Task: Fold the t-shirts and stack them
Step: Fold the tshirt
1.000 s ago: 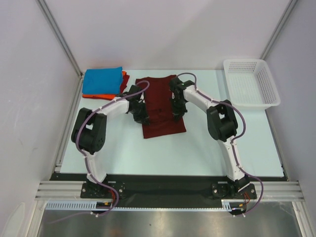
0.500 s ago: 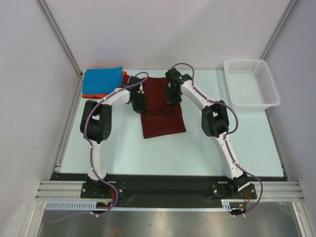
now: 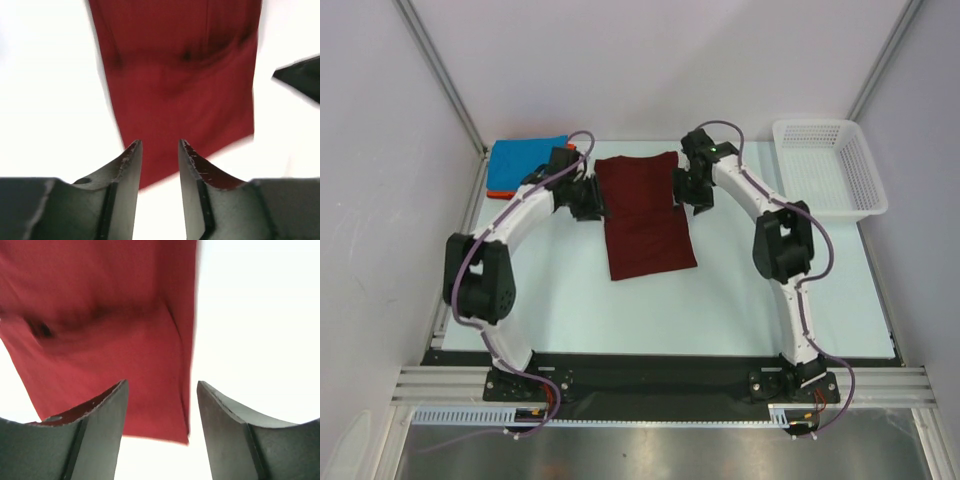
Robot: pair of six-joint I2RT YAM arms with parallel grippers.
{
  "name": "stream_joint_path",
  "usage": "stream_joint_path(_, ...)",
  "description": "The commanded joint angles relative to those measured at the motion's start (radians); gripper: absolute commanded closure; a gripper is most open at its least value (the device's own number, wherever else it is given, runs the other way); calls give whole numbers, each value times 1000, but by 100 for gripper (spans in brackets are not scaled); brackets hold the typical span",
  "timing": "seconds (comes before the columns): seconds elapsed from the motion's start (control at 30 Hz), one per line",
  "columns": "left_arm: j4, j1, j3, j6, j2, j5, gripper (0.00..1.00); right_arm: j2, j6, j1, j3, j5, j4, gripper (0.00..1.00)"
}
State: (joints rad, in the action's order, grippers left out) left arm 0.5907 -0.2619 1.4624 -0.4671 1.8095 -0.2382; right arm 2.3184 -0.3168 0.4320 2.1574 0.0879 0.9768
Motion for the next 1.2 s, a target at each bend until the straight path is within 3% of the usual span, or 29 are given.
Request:
stream_joint_path(0.0, -38, -5, -209, -18, -140, -133, 59, -225, 39, -12, -241, 128, -53, 36)
stream_joint_path(0.03, -70, -5, -291, -18, -165, -136, 57, -250, 63, -12, -295, 137, -119, 31)
stream_joint_path(0.2, -126, -3, -440, -67, -260, -229, 56, -287, 51, -72, -470, 274, -137, 34)
stream_joint_path(0.37, -180, -5, -545, -108, -274, -277, 46, -382, 25, -93, -712, 369, -248, 32)
stream_joint_path(0.5, -244, -5, -605, -166, -283, -280, 35, -416, -18, -124, -815, 446, -328, 31)
stream_joint_path(0.7, -368, -7, -750, -309, -269, -291, 35, -415, -71, -159, -907, 524, -417, 32)
stream_joint_path(0.83, -367, -5, -737, -321, -197, -276, 40, -390, -93, -180, -927, 527, -451, 35)
stream_joint_path(1.17, -376, 1, -741, -343, -165, -220, 38, -343, -71, -213, -907, 581, -426, 40)
